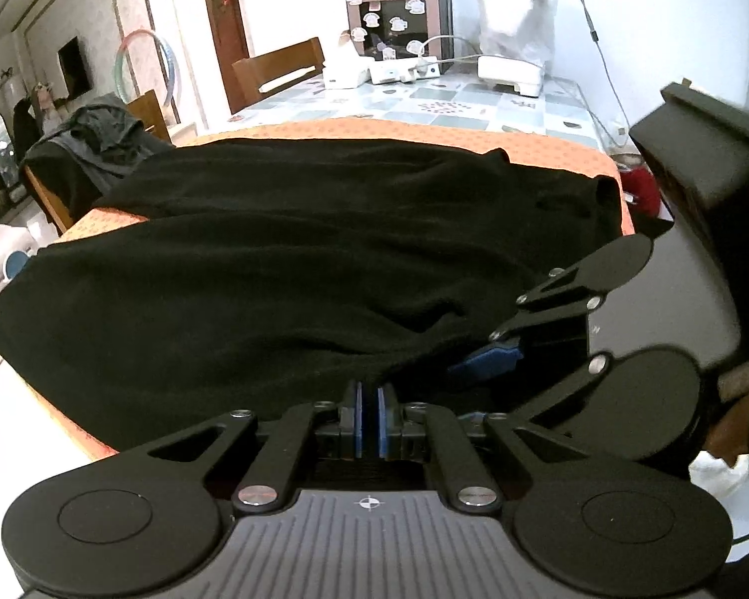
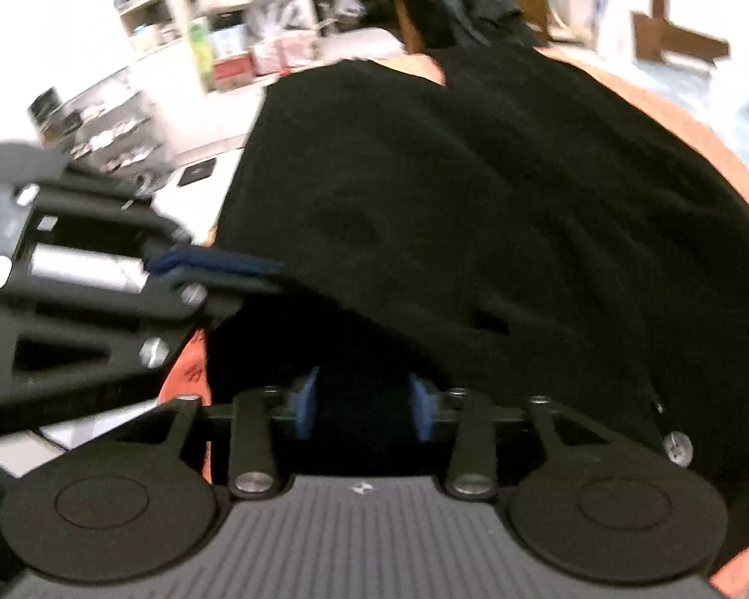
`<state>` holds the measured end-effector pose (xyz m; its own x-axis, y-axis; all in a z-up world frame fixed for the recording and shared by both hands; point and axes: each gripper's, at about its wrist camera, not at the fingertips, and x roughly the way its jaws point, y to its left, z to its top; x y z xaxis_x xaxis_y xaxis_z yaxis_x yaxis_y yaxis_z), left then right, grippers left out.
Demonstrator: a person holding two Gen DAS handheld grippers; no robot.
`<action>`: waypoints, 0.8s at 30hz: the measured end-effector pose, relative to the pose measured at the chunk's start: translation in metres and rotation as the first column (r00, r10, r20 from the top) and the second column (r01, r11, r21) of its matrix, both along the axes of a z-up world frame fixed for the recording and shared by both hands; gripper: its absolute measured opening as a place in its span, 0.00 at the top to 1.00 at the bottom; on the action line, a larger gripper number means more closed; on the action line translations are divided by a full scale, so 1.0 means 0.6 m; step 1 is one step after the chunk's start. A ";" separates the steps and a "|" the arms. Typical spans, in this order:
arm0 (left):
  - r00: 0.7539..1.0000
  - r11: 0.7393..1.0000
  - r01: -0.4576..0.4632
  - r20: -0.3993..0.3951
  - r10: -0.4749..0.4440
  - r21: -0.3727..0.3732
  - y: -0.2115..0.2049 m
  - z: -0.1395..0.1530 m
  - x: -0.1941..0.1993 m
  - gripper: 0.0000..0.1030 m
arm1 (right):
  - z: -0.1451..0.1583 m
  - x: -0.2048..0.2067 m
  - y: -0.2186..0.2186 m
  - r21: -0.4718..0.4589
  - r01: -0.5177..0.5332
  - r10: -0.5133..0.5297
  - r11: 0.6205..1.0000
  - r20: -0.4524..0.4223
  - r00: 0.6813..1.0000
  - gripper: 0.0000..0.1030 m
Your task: Fold clothes
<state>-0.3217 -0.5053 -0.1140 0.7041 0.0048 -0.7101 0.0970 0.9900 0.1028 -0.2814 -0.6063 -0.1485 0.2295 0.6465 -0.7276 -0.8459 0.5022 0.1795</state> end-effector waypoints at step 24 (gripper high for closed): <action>0.997 0.999 -0.011 -0.075 0.008 -0.044 -0.006 -0.024 -0.001 0.85 | 0.025 -0.054 -0.091 0.067 0.012 -0.021 0.998 0.133 0.991 0.62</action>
<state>-0.3221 -0.5087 -0.1282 0.6494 -0.0217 -0.7601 0.0935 0.9943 0.0516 -0.3141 -0.6612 -0.1336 0.3324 0.6875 -0.6456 -0.8563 0.5069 0.0989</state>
